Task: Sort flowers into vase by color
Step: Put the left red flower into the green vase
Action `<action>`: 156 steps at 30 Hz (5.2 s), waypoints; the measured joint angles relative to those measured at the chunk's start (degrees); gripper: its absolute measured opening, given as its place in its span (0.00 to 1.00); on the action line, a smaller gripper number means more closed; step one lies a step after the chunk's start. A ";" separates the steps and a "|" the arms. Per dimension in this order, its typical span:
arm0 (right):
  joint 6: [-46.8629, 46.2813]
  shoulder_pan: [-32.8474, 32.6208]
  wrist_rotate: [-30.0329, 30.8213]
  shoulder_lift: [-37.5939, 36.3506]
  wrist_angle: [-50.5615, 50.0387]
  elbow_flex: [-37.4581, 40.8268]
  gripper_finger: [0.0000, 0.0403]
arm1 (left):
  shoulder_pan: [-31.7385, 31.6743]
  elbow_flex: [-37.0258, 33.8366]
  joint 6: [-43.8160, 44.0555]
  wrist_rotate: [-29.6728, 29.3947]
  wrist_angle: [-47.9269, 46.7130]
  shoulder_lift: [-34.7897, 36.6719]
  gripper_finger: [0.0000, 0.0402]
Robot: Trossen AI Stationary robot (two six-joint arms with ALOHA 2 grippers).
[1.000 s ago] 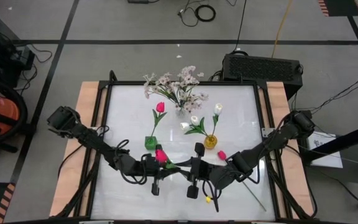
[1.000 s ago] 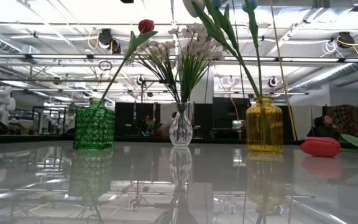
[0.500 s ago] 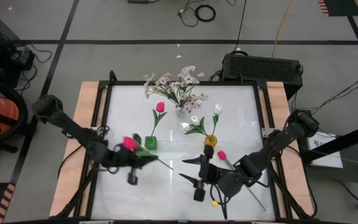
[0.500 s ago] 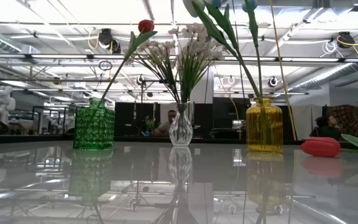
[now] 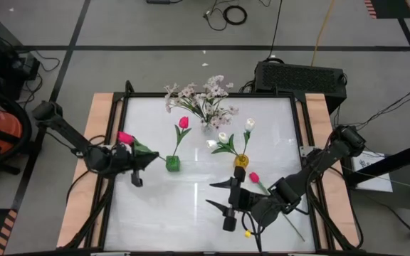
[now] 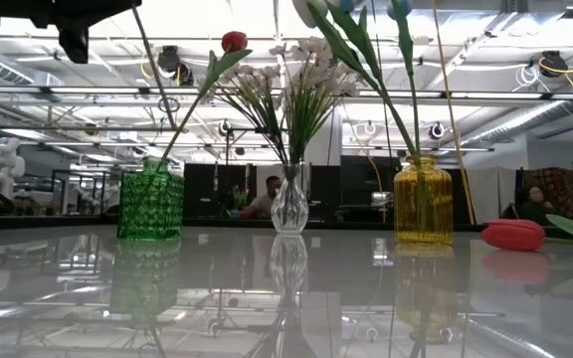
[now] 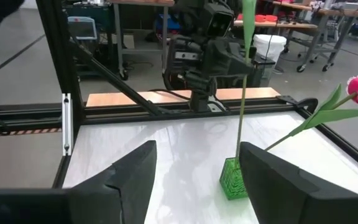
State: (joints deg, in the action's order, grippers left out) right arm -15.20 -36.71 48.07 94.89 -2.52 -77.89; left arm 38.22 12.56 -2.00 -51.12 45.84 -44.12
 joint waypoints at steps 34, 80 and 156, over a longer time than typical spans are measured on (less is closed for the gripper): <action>0.50 0.35 -0.17 0.00 -0.77 -0.01 0.55 | -4.62 -0.77 6.82 -1.33 -26.02 14.28 0.03; -62.61 -9.25 -32.72 1.81 -49.03 16.62 0.55 | 0.91 -0.73 34.17 0.32 -51.30 16.09 0.73; -83.13 -21.90 -31.43 1.77 -38.07 21.16 0.55 | -17.60 -0.73 18.77 6.79 -32.17 9.57 0.03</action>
State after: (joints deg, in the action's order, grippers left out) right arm -98.33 -58.61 16.64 96.66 -40.59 -56.73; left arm 20.62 11.84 16.76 -44.33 13.67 -34.54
